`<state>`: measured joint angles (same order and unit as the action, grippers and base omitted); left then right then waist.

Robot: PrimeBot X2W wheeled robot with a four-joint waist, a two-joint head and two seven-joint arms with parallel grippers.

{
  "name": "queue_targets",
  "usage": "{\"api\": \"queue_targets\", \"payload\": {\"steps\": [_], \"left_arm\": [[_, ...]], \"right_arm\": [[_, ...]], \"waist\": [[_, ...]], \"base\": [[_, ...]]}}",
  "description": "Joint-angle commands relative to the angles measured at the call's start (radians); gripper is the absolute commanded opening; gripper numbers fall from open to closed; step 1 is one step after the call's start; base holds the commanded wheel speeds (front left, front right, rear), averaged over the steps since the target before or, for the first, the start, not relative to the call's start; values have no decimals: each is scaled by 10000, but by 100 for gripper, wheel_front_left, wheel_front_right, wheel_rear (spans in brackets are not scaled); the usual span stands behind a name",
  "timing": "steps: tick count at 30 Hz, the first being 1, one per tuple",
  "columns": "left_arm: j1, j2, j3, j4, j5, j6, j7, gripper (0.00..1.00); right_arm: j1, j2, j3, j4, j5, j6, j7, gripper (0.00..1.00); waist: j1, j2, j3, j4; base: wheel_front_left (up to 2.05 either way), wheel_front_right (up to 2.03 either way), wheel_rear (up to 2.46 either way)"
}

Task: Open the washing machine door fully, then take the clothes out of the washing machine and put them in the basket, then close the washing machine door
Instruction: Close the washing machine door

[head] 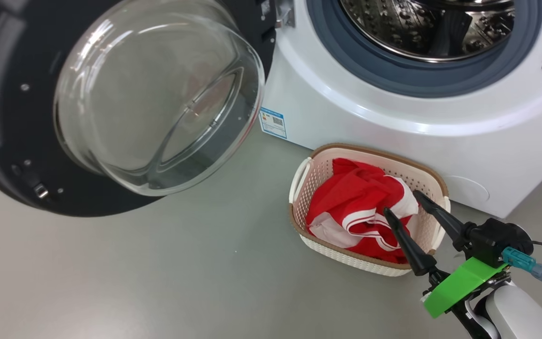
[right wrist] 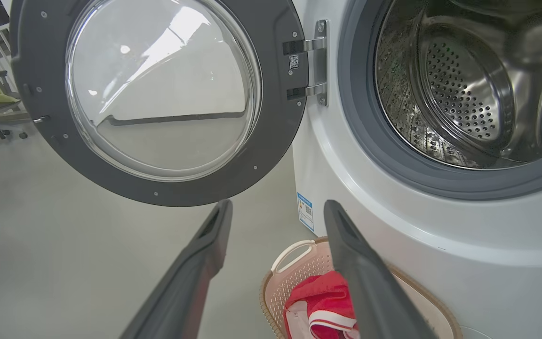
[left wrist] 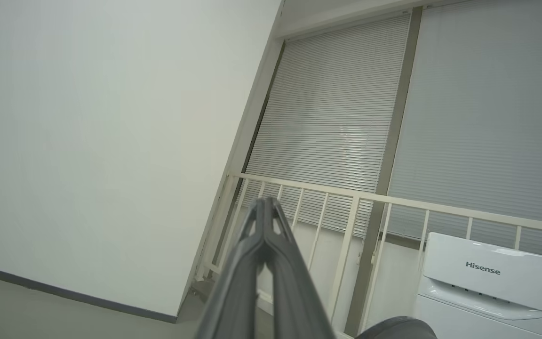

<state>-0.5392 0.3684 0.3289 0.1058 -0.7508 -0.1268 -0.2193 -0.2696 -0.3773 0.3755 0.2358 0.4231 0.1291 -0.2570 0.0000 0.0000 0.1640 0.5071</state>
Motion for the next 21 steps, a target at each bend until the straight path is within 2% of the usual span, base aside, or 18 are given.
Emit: {"api": "queue_targets", "payload": {"steps": [1, 6, 9, 10, 17, 21], "left_arm": [[-674, 988, 325, 344, -351, -33, 258, 0], [-2469, 2008, 357, 3144, -2358, -36, 1480, 0], [-3274, 2280, 157, 4770, -3346, -36, 2833, 0], [-3743, 2446, -54, 5850, -3799, -37, 4002, 0], [-4976, 2817, -368, 8477, -4871, -24, 7283, 0], [-5163, 2825, -690, 8965, -4964, -31, 8308, 0]], "right_arm": [[-2, -67, 148, -261, -105, 16, -48, 100], [-156, -83, 143, -241, -136, 16, -48, 100], [-167, -112, 117, -240, -169, 16, -48, 100], [-198, -129, 120, -236, -182, 16, -48, 100], [-434, -169, 228, -219, -208, 16, -48, 100], [-486, -193, 238, -203, -224, 16, -48, 100]], "waist": [[0, 0, 137, -143], [0, 0, 376, -356], [0, 0, 493, -398], [0, 0, 572, -436], [0, 0, 827, -625], [0, 0, 911, -692]], "base": [[0, 0, 0], [0, 0, 0], [0, 0, 0], [0, 0, 0], [0, 0, 0], [0, 0, 0]]}}
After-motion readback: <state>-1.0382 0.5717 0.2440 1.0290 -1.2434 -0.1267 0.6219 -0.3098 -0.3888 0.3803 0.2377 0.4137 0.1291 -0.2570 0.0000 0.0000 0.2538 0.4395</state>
